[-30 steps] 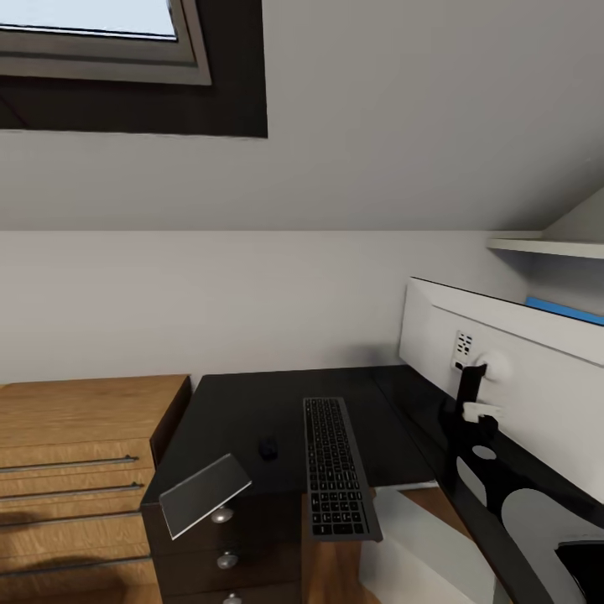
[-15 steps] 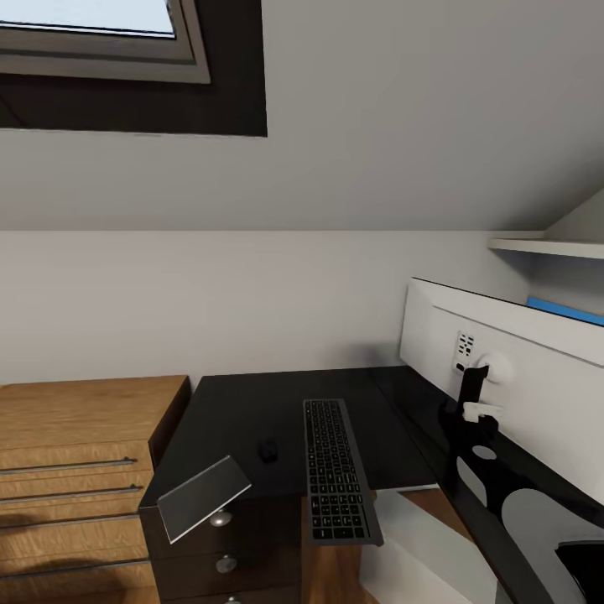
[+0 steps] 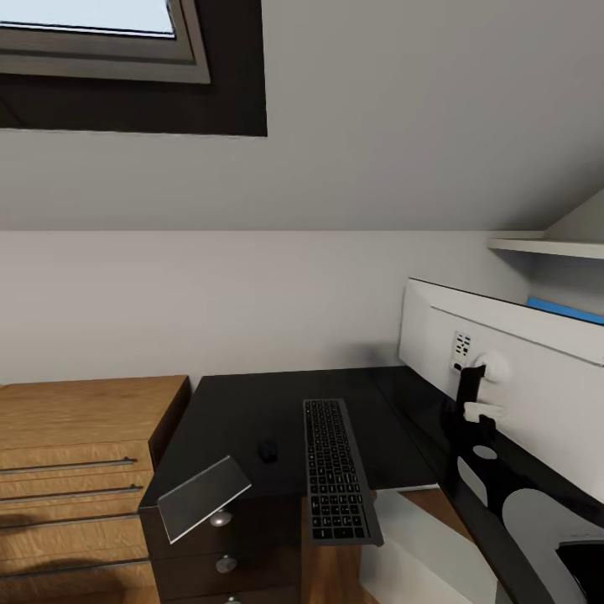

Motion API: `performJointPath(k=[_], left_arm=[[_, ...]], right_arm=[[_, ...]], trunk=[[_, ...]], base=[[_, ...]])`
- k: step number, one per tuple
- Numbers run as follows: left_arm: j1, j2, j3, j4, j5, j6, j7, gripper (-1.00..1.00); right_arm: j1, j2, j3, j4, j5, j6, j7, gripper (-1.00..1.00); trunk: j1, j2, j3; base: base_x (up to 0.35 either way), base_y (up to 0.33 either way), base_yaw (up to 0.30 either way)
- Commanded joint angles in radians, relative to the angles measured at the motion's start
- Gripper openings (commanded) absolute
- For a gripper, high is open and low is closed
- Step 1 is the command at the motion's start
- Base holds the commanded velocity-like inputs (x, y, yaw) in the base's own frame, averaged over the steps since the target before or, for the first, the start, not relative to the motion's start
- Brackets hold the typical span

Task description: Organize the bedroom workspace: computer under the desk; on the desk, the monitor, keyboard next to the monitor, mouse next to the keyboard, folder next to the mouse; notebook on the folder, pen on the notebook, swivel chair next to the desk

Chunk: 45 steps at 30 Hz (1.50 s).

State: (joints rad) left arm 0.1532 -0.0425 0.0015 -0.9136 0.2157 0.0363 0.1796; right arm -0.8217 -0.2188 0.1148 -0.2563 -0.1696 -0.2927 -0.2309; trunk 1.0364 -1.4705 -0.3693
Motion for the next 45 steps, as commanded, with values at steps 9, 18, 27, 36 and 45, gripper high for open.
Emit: performJointPath(k=[9, 18, 27, 36, 45], left_arm=[[0.0, 0.0, 0.0, -0.002, 0.007, 0.004, 0.002, 1.0], [0.0, 0.0, 0.0, -0.002, 0.006, 0.004, 0.001, 1.0], [0.0, 0.0, 0.0, -0.003, 0.005, 0.004, 0.001, 1.0], [0.0, 0.001, 0.0, -0.003, 0.005, 0.004, -0.002, 1.0], [0.0, 0.001, 0.0, -0.003, 0.005, 0.004, -0.003, 1.0]], right_arm=[[-0.001, -0.001, 0.009, 0.001, -0.013, -0.003, -0.002, -1.0], [-0.001, -0.001, 0.009, 0.0, -0.013, -0.005, 0.0, -1.0], [-0.001, -0.001, 0.009, 0.0, -0.013, -0.005, 0.002, -1.0], [-0.001, -0.001, 0.009, 0.0, -0.013, -0.005, 0.002, -1.0], [-0.001, -0.001, 0.009, 0.0, -0.014, -0.002, 0.004, -1.0]], trunk=[[0.0, -0.001, -0.001], [0.0, -0.001, -0.001], [0.0, -0.001, -0.001], [0.0, -0.001, -0.001], [0.0, -0.001, -0.001]], base=[[0.0, 0.0, 0.0], [0.0, 0.0, 0.0], [0.0, 0.0, 0.0], [0.0, 0.0, 0.0], [0.0, 0.0, 0.0]])
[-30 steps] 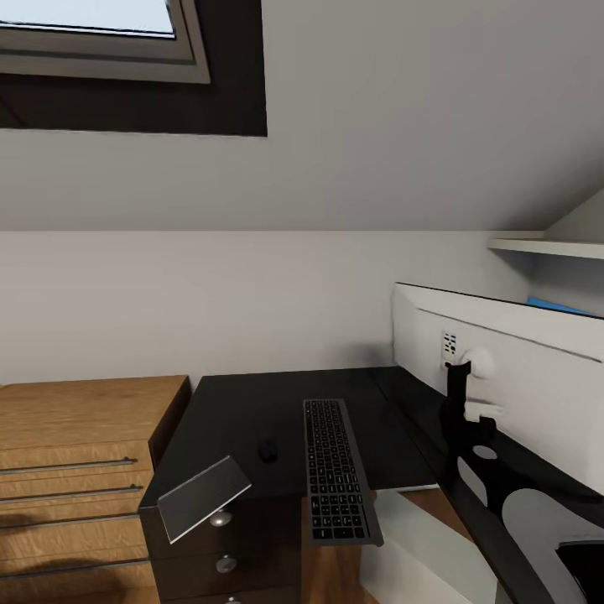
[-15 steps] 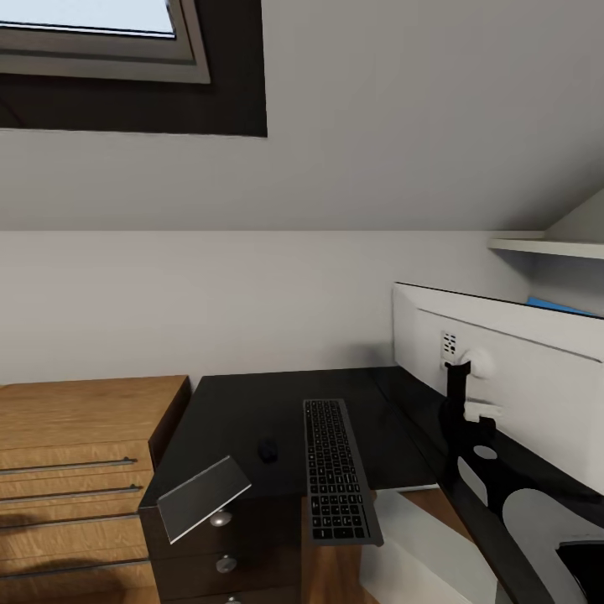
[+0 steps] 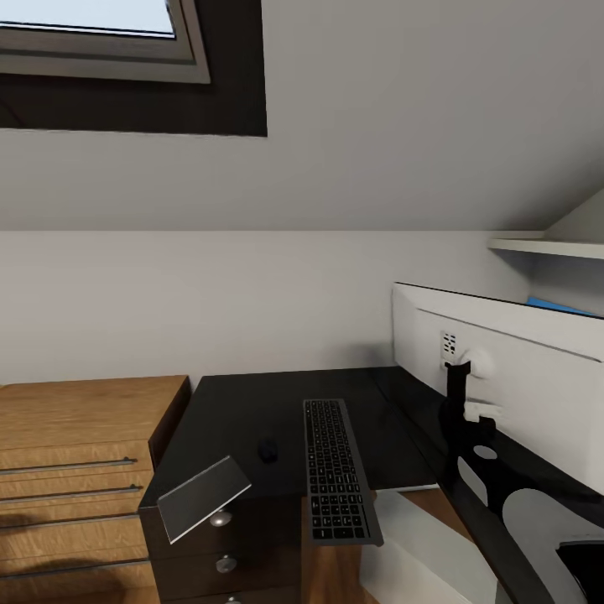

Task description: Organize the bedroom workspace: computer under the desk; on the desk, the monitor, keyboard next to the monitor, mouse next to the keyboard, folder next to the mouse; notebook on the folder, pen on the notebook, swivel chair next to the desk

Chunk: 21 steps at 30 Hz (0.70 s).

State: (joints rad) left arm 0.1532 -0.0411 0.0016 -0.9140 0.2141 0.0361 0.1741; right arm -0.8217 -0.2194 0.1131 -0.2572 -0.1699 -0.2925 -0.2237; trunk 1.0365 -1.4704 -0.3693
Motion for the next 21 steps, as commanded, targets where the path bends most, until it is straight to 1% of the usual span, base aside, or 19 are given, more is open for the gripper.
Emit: performJointPath(k=[1, 21], left_arm=[[0.0, 0.0, 0.0, -0.002, 0.007, 0.004, 0.003, 1.0], [0.0, 0.0, 0.0, -0.002, 0.007, 0.004, 0.003, 1.0]], right_arm=[[-0.001, -0.001, 0.011, 0.001, -0.014, -0.003, -0.003, -1.0], [0.0, 0.0, 0.012, 0.001, -0.013, -0.005, -0.003, -1.0]], trunk=[[0.0, -0.001, -0.001], [0.0, -0.001, -0.001]], base=[[0.0, 0.0, 0.0], [0.0, 0.0, 0.0]])
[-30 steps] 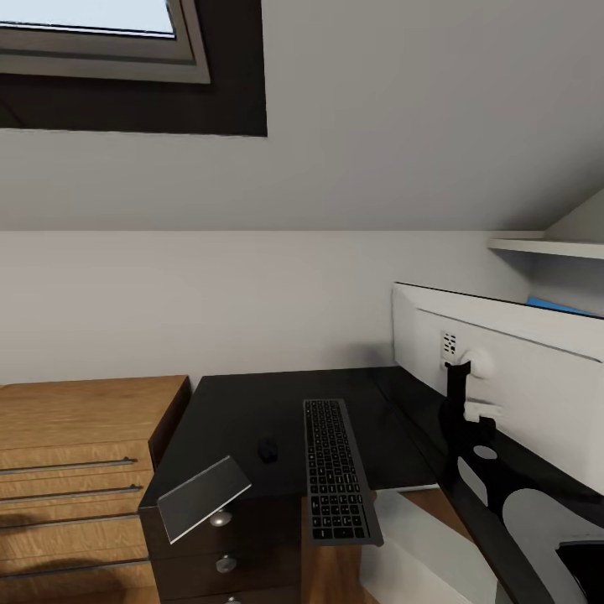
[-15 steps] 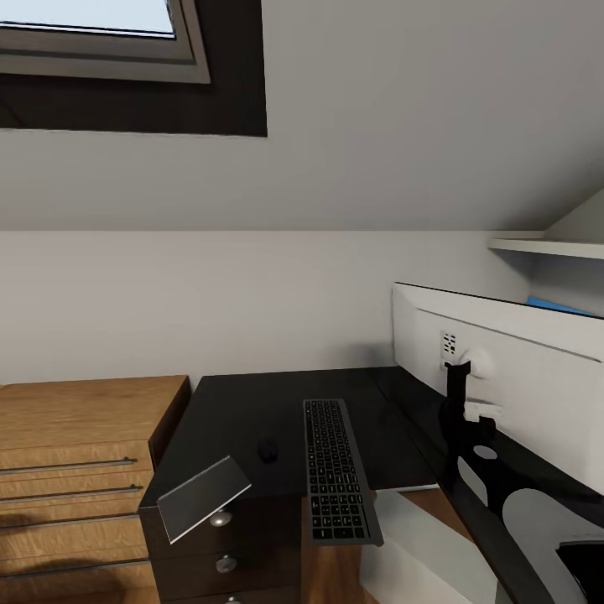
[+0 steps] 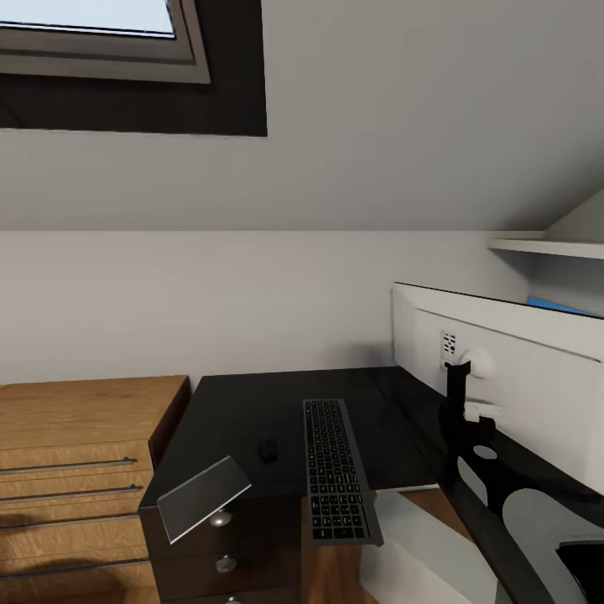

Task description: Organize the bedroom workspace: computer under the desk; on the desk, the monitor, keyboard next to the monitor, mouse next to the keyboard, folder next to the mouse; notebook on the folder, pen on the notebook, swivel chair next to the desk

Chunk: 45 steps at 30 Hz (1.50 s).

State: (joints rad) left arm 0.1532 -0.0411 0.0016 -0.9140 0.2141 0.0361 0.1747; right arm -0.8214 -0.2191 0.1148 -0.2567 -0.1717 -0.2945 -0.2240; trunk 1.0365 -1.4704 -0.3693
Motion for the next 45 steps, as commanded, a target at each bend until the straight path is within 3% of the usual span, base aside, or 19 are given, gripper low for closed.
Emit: performJointPath(k=[1, 10, 45], left_arm=[[0.0, 0.0, 0.0, -0.002, 0.007, 0.004, 0.003, 1.0], [0.0, 0.0, 0.0, -0.002, 0.007, 0.004, 0.002, 1.0], [0.0, 0.0, 0.0, -0.002, 0.008, 0.007, 0.003, 1.0]], right_arm=[[-0.001, 0.0, 0.01, 0.0, -0.011, -0.003, -0.003, -1.0], [0.0, 0.0, 0.011, -0.001, -0.011, -0.003, -0.003, -1.0], [0.0, 0.001, 0.012, -0.001, -0.011, -0.003, -0.003, -1.0]], trunk=[[0.0, -0.001, -0.001], [0.0, -0.001, -0.001], [0.0, -0.001, -0.001]], base=[[0.0, 0.0, 0.0], [-0.049, 0.0, 0.0], [-0.329, 0.0, 0.0]])
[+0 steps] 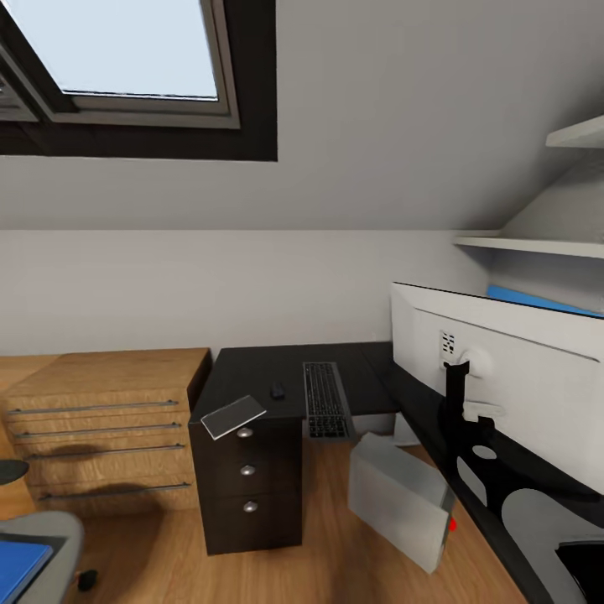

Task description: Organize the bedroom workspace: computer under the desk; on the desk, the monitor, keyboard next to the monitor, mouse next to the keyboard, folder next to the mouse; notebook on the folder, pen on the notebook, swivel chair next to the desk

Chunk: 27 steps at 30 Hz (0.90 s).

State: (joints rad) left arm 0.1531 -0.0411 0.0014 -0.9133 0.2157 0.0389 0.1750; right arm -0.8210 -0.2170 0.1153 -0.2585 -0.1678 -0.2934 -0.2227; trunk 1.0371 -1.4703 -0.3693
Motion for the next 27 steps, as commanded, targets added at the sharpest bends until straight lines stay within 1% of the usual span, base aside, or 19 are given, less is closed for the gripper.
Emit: performJointPath(k=[1, 12, 27], left_arm=[[0.0, 0.0, 0.0, -0.003, 0.007, 0.004, 0.003, 1.0], [0.0, -0.002, 0.0, -0.002, 0.007, 0.006, 0.003, 1.0], [0.0, -0.002, 0.0, -0.002, 0.007, 0.006, 0.003, 1.0]], right_arm=[[-0.001, -0.001, 0.011, 0.001, -0.015, -0.005, -0.005, -1.0], [0.0, -0.001, 0.011, 0.001, -0.015, -0.005, -0.006, -1.0], [0.0, -0.001, 0.011, 0.001, -0.015, -0.006, -0.008, -1.0]], trunk=[[-0.001, -0.001, -0.001], [-0.001, -0.001, -0.001], [-0.001, -0.001, -0.001]], base=[[-0.333, 0.0, 0.0], [-0.333, -0.005, 0.0], [-0.333, -0.076, 0.0]])
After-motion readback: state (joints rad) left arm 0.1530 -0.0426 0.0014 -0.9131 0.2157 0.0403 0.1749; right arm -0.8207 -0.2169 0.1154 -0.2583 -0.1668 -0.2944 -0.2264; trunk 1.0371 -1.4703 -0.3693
